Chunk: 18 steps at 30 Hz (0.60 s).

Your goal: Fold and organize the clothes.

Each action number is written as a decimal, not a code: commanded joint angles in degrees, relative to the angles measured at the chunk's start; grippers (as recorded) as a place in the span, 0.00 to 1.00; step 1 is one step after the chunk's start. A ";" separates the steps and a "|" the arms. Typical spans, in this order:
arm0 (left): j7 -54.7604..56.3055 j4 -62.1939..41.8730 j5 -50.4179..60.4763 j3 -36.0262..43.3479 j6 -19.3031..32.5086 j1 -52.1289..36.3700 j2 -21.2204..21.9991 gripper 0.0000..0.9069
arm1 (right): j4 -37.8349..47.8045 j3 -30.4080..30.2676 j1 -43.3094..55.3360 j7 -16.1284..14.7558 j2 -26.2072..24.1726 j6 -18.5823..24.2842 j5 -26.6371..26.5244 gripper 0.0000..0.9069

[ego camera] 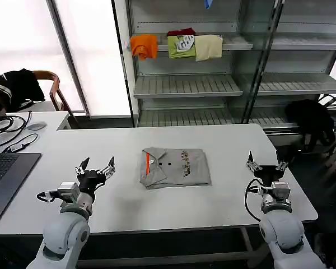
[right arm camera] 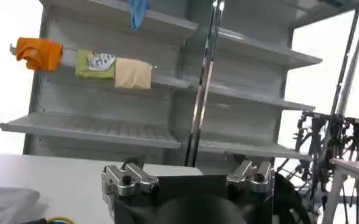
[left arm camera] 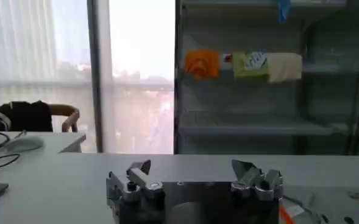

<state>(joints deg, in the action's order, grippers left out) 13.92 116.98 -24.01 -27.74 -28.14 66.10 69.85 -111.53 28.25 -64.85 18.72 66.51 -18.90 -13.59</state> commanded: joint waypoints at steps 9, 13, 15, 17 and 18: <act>-0.15 0.45 -0.02 -0.36 0.00 0.41 -0.33 1.00 | -1.86 1.30 -1.20 -0.35 -0.37 -0.18 0.13 1.00; -0.18 0.56 -0.20 -0.49 0.02 0.44 -0.66 1.00 | -2.94 2.14 -1.57 -0.19 -0.71 -1.71 -0.54 1.00; -0.15 0.56 -0.43 -0.61 0.01 0.22 -0.93 1.00 | -3.41 2.59 -1.79 -0.39 -0.91 -2.17 -0.57 1.00; -0.13 0.49 -0.53 -0.58 -0.03 0.04 -1.11 1.00 | -3.73 3.00 -2.02 -0.44 -0.95 -2.46 -0.63 1.00; -0.13 0.51 -0.61 -0.52 -0.02 -0.01 -1.14 1.00 | -3.82 3.16 -2.08 -0.46 -0.94 -2.53 -0.64 1.00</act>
<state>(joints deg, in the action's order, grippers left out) 13.79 117.51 -24.38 -28.34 -28.14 66.37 68.98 -113.94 30.03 -66.34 18.40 65.81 -19.89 -13.98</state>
